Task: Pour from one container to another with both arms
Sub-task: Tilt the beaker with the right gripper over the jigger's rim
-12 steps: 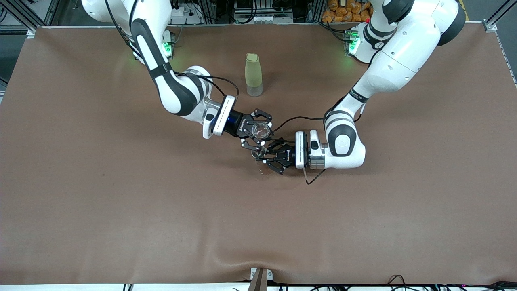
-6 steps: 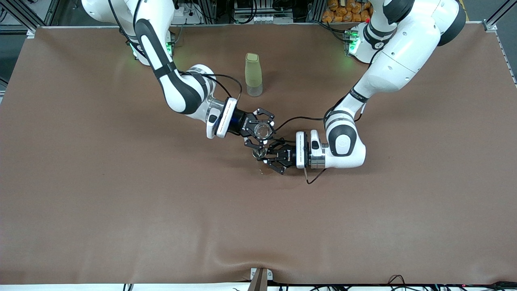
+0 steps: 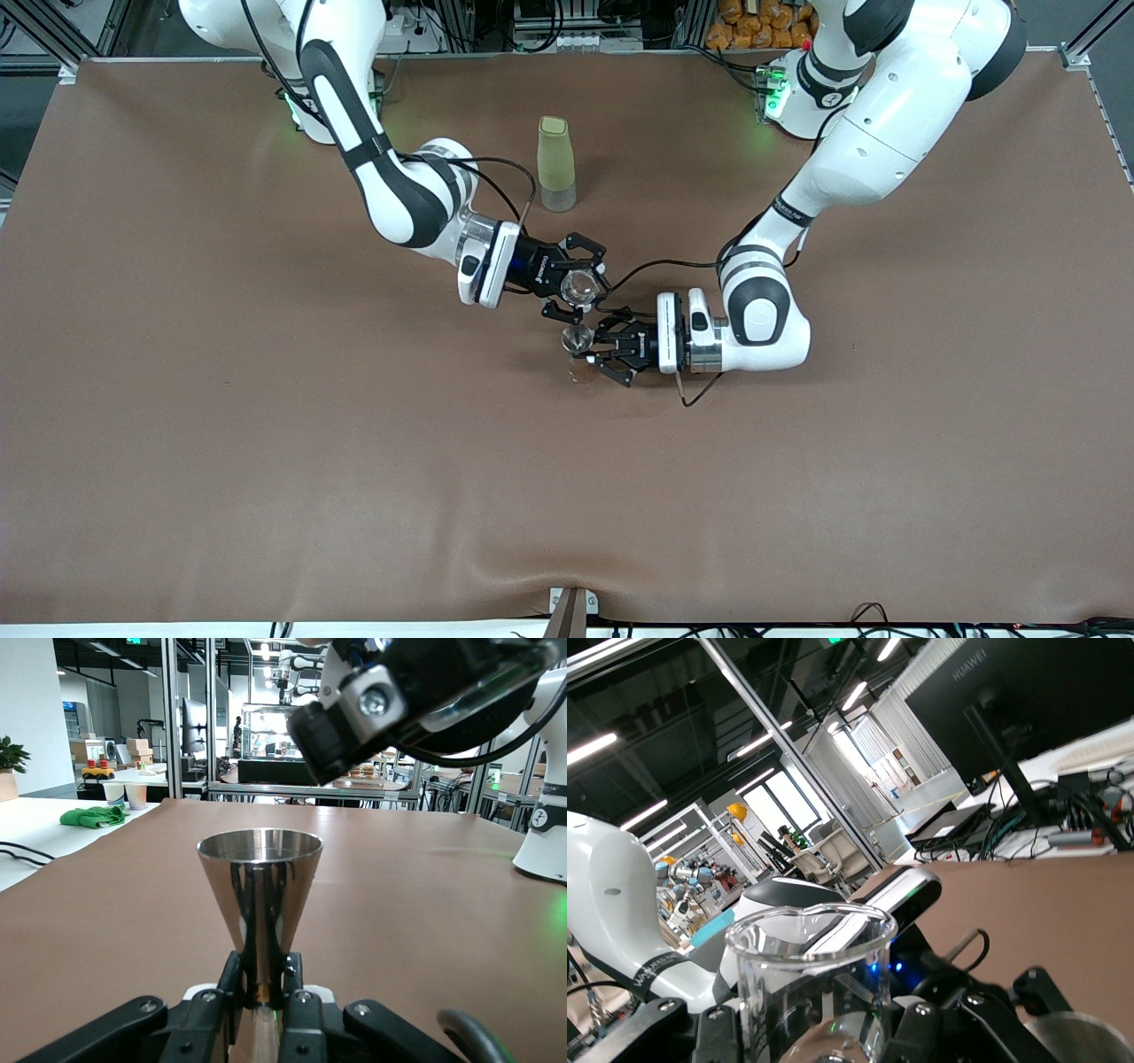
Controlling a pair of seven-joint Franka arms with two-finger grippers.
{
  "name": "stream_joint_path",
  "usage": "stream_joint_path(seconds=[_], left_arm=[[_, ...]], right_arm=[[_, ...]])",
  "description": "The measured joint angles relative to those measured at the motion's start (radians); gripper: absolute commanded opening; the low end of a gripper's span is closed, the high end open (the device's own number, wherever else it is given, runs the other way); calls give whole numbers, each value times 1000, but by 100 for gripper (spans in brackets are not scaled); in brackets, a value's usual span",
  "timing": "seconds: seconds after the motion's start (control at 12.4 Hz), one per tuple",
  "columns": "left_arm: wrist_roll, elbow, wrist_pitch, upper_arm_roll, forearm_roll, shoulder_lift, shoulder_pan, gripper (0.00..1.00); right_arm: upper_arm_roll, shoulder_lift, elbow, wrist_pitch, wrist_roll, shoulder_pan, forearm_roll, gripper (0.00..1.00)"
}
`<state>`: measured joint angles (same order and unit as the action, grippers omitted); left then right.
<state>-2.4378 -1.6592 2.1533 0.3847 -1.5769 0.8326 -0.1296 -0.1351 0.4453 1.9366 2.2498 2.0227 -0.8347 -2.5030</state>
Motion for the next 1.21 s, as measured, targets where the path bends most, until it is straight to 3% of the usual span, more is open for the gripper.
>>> stream_joint_path(seconds=[1.21], left_arm=[[-7,-27,-30,6,0,0,12,0]], right_arm=[[32,0,-4,36,-282,0,0,0]])
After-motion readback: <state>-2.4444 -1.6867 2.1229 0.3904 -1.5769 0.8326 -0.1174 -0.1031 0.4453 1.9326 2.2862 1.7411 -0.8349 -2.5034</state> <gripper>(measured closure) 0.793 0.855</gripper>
